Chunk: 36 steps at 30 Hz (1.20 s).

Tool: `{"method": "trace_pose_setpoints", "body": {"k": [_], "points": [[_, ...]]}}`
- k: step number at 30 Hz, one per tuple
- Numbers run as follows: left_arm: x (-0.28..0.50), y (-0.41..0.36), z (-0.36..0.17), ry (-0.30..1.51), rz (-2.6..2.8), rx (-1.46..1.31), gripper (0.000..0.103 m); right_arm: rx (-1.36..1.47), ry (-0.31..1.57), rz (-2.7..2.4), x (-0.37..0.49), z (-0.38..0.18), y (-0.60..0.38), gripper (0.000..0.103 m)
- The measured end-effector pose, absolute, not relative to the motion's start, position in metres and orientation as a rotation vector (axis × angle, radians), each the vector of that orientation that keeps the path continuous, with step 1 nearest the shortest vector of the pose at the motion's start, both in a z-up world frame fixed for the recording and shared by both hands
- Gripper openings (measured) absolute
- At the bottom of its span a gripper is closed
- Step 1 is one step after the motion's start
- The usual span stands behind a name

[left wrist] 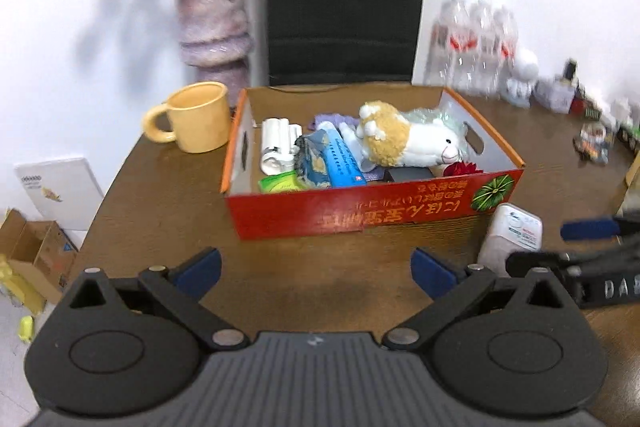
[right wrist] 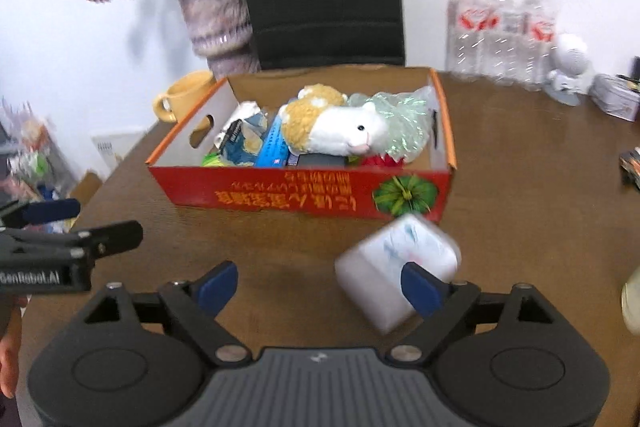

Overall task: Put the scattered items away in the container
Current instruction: 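Lift both tools out of the box and back from it, then grasp the white cotton-ball container with the left tool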

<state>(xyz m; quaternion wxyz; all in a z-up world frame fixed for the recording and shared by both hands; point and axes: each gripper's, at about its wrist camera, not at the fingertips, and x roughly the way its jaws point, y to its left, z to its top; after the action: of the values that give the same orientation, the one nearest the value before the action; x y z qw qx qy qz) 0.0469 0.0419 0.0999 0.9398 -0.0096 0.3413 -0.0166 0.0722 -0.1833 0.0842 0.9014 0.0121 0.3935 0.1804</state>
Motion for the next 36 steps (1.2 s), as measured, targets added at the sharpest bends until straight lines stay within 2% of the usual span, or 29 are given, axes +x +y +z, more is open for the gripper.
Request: {"method": "trace_pose_setpoints", "body": {"k": [3, 10, 15, 20, 25, 32, 36], "points": [[0.016, 0.037, 0.077, 0.666, -0.055, -0.071, 0.103, 0.022, 0.739, 0.349, 0.032, 0.062, -0.191, 0.093], [-0.027, 0.018, 0.03, 0.585, 0.045, 0.027, 0.103, -0.063, 0.646, 0.262, -0.016, 0.02, -0.186, 0.093], [-0.027, 0.018, 0.013, 0.636, 0.023, 0.024, 0.103, -0.078, 0.684, 0.245, -0.011, 0.004, -0.182, 0.093], [-0.026, 0.018, 0.004, 0.655, 0.024, 0.017, 0.103, -0.062, 0.702, 0.235, -0.009, -0.006, -0.182, 0.094], [-0.025, 0.014, -0.004, 0.676, 0.018, 0.029, 0.103, -0.061, 0.702, 0.225, -0.01, -0.009, -0.18, 0.103], [-0.015, 0.009, 0.001, 0.704, -0.064, 0.007, 0.103, -0.082, 0.697, 0.227, -0.014, -0.008, -0.191, 0.103], [0.017, -0.029, 0.022, 0.655, -0.257, -0.003, 0.103, -0.124, 0.69, 0.09, -0.009, -0.004, -0.222, 0.103]]}}
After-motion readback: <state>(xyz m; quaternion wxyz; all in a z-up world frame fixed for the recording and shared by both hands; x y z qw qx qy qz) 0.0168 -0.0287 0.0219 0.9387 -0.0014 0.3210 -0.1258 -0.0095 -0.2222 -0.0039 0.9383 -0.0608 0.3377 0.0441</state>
